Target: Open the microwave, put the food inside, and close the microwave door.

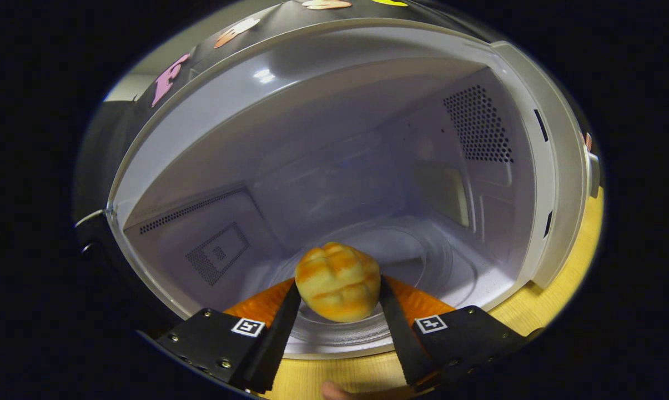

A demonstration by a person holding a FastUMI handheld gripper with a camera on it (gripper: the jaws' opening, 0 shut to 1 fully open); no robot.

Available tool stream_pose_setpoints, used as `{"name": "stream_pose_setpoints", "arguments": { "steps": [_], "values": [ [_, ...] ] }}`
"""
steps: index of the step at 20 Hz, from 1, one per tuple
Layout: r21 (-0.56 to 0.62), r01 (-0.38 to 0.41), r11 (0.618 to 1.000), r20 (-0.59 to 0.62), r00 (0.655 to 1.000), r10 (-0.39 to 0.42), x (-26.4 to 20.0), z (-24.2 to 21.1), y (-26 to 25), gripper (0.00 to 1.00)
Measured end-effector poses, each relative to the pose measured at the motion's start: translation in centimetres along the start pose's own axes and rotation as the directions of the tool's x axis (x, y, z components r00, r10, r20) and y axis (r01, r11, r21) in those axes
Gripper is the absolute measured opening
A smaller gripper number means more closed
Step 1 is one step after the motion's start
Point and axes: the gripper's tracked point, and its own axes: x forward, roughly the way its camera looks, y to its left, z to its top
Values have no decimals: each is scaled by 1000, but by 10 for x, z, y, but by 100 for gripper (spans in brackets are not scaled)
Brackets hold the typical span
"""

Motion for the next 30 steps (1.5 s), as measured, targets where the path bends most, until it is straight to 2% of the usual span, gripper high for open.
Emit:
{"name": "stream_pose_setpoints", "arguments": {
  "steps": [4,5,8,12,16,19,22,25,27,30],
  "values": [
    [15,-39,999,-24,999,39,-13,2,11,92],
    [25,-34,999,-22,999,35,-19,5,11,97],
    [7,-48,999,36,998,48,-49,27,14,98],
    [-40,-155,987,25,987,156,-119,44,38,98],
    [-121,-276,953,25,959,281,-202,53,68,97],
    [-174,-391,904,33,915,402,-271,57,101,97],
    [-217,-519,827,51,840,541,-345,61,144,97],
    [-254,-614,747,21,769,639,-405,52,185,97],
    [-283,-653,702,14,729,684,-433,44,213,97],
    [-317,-686,655,-27,697,717,-447,10,246,97]
  ]
}}
